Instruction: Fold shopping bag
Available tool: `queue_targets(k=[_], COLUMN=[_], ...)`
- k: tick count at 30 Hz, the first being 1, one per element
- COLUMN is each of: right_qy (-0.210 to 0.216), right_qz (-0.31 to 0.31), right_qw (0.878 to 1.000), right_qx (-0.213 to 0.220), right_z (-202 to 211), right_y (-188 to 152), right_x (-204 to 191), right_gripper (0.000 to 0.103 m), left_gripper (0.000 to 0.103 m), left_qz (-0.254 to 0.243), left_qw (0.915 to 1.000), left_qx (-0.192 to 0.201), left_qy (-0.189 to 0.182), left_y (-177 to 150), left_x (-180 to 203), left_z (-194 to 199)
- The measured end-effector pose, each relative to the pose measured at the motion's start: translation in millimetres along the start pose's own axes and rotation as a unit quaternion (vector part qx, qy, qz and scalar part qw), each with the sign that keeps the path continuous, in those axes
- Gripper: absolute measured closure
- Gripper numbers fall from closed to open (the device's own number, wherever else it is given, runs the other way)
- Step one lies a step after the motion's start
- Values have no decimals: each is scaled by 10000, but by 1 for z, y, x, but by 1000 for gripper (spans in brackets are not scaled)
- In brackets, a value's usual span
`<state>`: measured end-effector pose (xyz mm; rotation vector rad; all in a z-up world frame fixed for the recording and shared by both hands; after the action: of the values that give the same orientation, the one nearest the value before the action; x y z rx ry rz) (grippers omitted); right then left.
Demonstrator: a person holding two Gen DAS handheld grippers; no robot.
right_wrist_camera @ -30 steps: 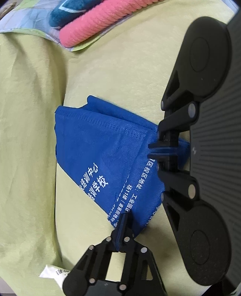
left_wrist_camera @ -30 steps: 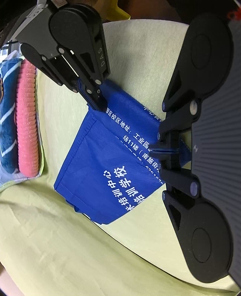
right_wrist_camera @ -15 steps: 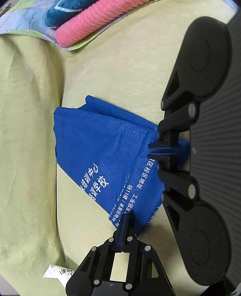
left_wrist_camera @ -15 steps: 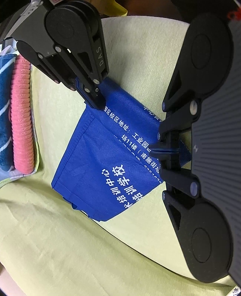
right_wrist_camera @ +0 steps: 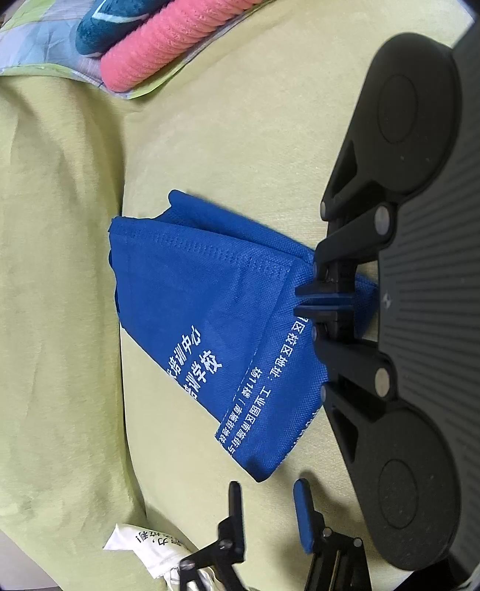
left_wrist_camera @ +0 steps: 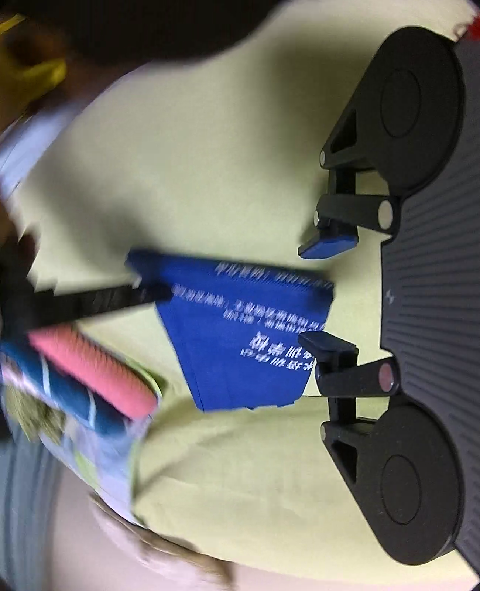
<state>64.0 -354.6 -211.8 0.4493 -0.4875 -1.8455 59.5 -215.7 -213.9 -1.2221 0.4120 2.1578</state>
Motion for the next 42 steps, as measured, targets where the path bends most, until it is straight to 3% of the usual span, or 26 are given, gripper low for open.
queue_targets(k=[4, 7, 11, 16, 20, 22, 24, 29, 34, 37, 40, 42], right_qy=[9, 42, 104, 80, -48, -66, -105, 20, -767, -1031, -1135, -1018], right_qz=[-5, -18, -30, 13, 262, 413, 740, 2012, 3653, 4146, 4165, 4036], right_qw=[10000, 10000, 9999, 9998, 9990, 9980, 9952, 9754, 9220, 8964, 8929, 9011], right_qx=[36, 49, 76, 189, 367, 469, 625, 897, 1033, 1179, 1278, 1215], right_z=[1, 1, 1, 1, 4, 8, 15, 31, 16, 3, -5, -9], right_y=[-1, -1, -2, -3, -5, -4, -4, -16, -33, -38, -33, -26], right_x=[0, 1, 2, 0, -3, -3, -4, -9, -22, -25, -24, -22], right_gripper=[101, 101, 101, 101, 99, 91, 60, 50, 50, 50, 54, 61], left_gripper=[53, 57, 58, 71, 74, 75, 75, 75, 75, 75, 75, 75], left_qz=[-508, -679, -414, -843, -913, -890, -868, -770, -617, -562, -416, -318], left_qw=[9975, 9963, 9986, 9944, 9921, 9914, 9907, 9900, 9895, 9890, 9884, 9878], left_qx=[-30, 88, 322, 524, 568, 581, 590, 596, 631, 646, 630, 619], left_qy=[488, 513, 33, -366, -650, -766, -868, -1017, -1144, -1206, -1318, -1392], left_y=[3, 8, 5, 4, 3, 3, 3, 1, -1, -1, -1, 0], left_x=[6, 3, -13, -19, -27, -31, -34, -36, -39, -41, -45, -47], left_z=[-20, -37, -55, -57, -61, -62, -63, -62, -61, -61, -62, -63])
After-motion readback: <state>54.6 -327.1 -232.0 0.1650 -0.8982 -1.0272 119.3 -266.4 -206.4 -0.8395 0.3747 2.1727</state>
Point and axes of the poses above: each gripper's, at about its wrist camera, not at the fingertips, and z roughly against the way its jaws point, x to its right, y to its top, the point moved 5 cm from there along -z, roughly the way its jaws point, and after that the axes turned 15 degrees about -x, right-handed, at the moved point
